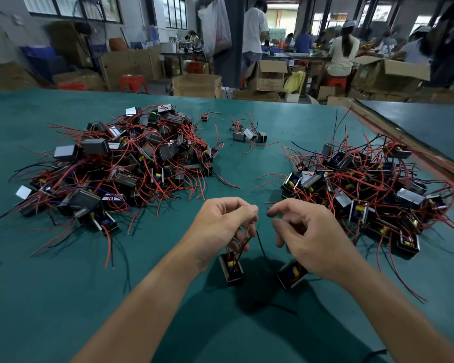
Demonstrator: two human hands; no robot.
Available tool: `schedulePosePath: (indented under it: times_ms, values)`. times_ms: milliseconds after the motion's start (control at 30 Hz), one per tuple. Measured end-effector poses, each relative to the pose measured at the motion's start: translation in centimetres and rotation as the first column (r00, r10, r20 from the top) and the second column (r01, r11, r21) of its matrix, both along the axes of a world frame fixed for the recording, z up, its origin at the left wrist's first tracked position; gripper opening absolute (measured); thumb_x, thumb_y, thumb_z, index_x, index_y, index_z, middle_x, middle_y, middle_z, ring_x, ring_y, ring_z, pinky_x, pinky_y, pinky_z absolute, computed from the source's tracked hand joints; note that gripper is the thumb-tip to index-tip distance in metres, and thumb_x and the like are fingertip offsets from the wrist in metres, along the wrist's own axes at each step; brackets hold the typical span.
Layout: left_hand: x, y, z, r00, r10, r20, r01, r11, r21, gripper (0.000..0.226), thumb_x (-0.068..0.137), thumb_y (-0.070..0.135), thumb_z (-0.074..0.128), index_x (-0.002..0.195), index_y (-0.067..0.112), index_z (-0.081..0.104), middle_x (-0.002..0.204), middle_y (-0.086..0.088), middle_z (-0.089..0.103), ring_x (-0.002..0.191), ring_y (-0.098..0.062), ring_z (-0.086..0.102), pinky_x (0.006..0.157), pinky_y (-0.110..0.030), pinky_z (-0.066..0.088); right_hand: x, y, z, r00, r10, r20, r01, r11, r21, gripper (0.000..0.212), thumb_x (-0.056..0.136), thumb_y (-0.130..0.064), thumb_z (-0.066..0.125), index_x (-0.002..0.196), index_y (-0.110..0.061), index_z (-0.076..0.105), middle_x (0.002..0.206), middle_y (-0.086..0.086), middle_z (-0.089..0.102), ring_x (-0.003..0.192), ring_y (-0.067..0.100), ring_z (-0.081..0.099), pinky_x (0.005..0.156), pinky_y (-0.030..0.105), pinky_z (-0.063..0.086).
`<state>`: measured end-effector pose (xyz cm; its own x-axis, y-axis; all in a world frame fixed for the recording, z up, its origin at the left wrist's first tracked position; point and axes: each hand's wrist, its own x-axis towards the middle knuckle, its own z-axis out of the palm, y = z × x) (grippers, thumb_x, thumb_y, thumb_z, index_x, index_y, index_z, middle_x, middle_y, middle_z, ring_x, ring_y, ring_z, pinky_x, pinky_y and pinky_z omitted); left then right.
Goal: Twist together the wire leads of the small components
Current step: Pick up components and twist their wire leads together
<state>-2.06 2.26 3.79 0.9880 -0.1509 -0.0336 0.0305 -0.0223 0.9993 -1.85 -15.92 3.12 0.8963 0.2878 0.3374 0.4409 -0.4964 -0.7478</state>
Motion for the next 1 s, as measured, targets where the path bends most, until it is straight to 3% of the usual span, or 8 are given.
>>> schedulePosePath:
  times_ms: [167,233,367,467,633,833,1000]
  values:
    - [-0.08,-0.13,-0.16,1.0,-0.008,0.007,0.008,1.0,-0.009,0.029,0.093,0.012,0.06,0.064,0.012,0.064,0.052,-0.007,0.053,0.041,-0.015,0.046,0.04,-0.018,0.041,-0.33,0.21,-0.22,0.998,0.057,-0.009,-0.058,0.997,-0.058,0.014,0.093,-0.013,0.06,0.092,-0.026,0.064,0.061,-0.005,0.067,0.044,0.013,0.049,0.048,0.026,0.044]
    - [-0.1,0.0,-0.21,0.999,-0.016,0.031,0.016,1.0,0.006,0.024,0.092,0.011,0.062,0.069,0.01,0.067,0.052,-0.006,0.055,0.041,-0.015,0.046,0.04,-0.018,0.04,-0.33,0.21,-0.33,0.997,0.08,-0.012,-0.08,0.995,-0.062,0.015,0.093,-0.012,0.06,0.09,-0.026,0.065,0.062,-0.004,0.068,0.043,0.005,0.045,0.048,0.019,0.039]
    - [-0.1,0.19,-0.16,0.998,-0.025,0.052,0.024,1.0,0.012,0.012,0.089,0.011,0.067,0.078,0.01,0.07,0.052,-0.002,0.06,0.04,-0.014,0.048,0.043,-0.022,0.042,-0.28,0.14,-0.41,0.996,0.085,-0.023,-0.086,0.994,-0.061,0.012,0.094,-0.013,0.06,0.095,-0.024,0.065,0.061,-0.005,0.069,0.04,0.005,0.043,0.047,0.014,0.035]
    - [-0.1,0.3,-0.21,0.999,-0.021,0.032,0.021,1.0,0.0,0.009,0.087,0.012,0.07,0.079,0.011,0.071,0.058,-0.004,0.065,0.04,-0.014,0.053,0.042,-0.02,0.044,-0.13,-0.02,-0.52,0.995,0.092,-0.031,-0.093,0.995,-0.025,0.013,0.096,-0.016,0.057,0.1,-0.027,0.062,0.061,-0.004,0.069,0.038,0.006,0.041,0.044,0.016,0.034]
    - [-0.24,0.33,-0.21,0.995,-0.103,-0.009,0.103,0.992,0.074,0.014,0.086,0.012,0.071,0.072,0.01,0.071,0.065,-0.005,0.068,0.044,-0.011,0.055,0.041,-0.017,0.039,0.26,-0.22,-0.7,0.997,0.083,0.008,-0.083,0.997,-0.009,0.02,0.095,-0.017,0.057,0.099,-0.036,0.062,0.06,-0.008,0.069,0.044,0.029,0.049,0.042,0.032,0.043]
    - [-0.73,-0.08,-0.24,0.982,-0.181,-0.057,0.188,0.969,0.16,0.027,0.087,0.019,0.072,0.06,0.014,0.069,0.054,0.002,0.064,0.041,-0.008,0.046,0.043,-0.018,0.035,0.03,-0.44,-0.34,0.99,0.136,-0.035,-0.136,0.99,-0.019,0.021,0.086,-0.016,0.058,0.093,-0.032,0.07,0.06,-0.002,0.067,0.044,0.008,0.048,0.045,0.02,0.039]
    - [-0.37,0.1,-0.19,0.985,-0.163,-0.062,0.17,0.978,0.125,0.024,0.084,0.02,0.073,0.061,0.016,0.073,0.061,-0.004,0.067,0.042,-0.01,0.05,0.046,-0.021,0.037,0.06,-0.68,0.07,0.989,0.144,-0.022,-0.145,0.989,-0.03,0.02,0.084,-0.004,0.067,0.083,-0.024,0.072,0.058,0.009,0.061,0.047,0.025,0.047,0.046,0.031,0.038]
